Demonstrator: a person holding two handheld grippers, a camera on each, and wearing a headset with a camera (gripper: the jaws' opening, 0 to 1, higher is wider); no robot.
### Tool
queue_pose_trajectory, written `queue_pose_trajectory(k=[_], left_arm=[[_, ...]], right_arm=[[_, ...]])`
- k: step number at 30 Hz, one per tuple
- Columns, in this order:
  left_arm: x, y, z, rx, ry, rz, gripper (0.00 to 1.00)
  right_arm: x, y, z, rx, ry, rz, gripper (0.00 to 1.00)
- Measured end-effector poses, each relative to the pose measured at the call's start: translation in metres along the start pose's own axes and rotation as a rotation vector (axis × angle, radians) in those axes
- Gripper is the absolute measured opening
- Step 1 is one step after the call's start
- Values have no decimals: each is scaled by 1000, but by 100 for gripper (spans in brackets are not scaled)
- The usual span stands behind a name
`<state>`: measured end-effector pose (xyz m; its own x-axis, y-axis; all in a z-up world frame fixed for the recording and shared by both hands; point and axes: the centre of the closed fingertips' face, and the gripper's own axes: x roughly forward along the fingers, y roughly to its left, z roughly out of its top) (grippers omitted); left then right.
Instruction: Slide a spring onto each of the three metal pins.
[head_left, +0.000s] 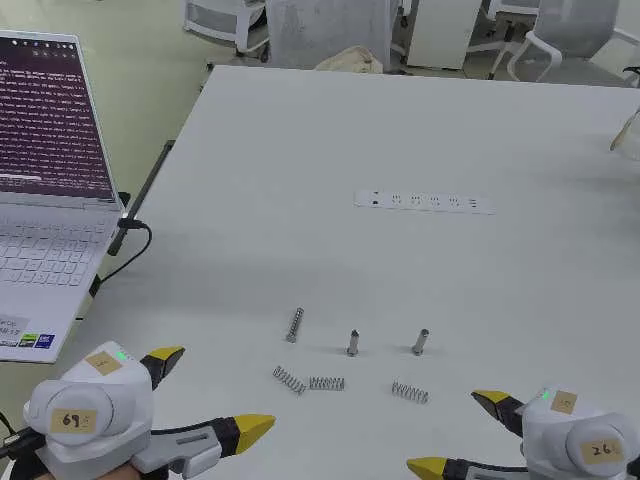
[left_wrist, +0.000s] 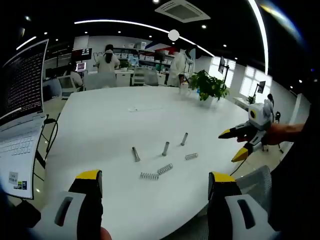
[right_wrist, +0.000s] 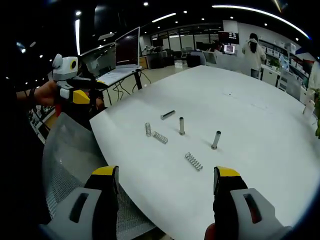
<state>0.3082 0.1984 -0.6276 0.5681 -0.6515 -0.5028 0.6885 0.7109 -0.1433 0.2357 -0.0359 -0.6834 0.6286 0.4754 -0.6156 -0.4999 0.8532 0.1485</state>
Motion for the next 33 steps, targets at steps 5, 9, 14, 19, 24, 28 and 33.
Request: queue_pose_trajectory(k=[5, 9, 14, 19, 24, 28, 33], left_arm=[[0, 0, 1, 0, -4, 1, 84], [0, 0, 0, -1, -4, 2, 84], [-1, 0, -1, -2, -2, 1, 84], [-1, 0, 0, -2, -4, 1, 84], [0, 0, 2, -1, -7, 1, 84], [-1, 0, 3, -1, -7, 1, 84], [-2, -1, 2, 0, -6, 2, 84]], right_arm=[[0, 1, 1, -4, 0, 2, 75], [0, 0, 1, -5, -1, 1, 75], [-1, -1, 1, 1, -3, -2, 75], [-2, -1, 0, 3, -4, -4, 75], [-2, -2, 0, 4, -7, -5, 74], [-3, -2, 1, 6, -10, -6, 74], [-3, -2, 1, 4, -8, -5, 74]])
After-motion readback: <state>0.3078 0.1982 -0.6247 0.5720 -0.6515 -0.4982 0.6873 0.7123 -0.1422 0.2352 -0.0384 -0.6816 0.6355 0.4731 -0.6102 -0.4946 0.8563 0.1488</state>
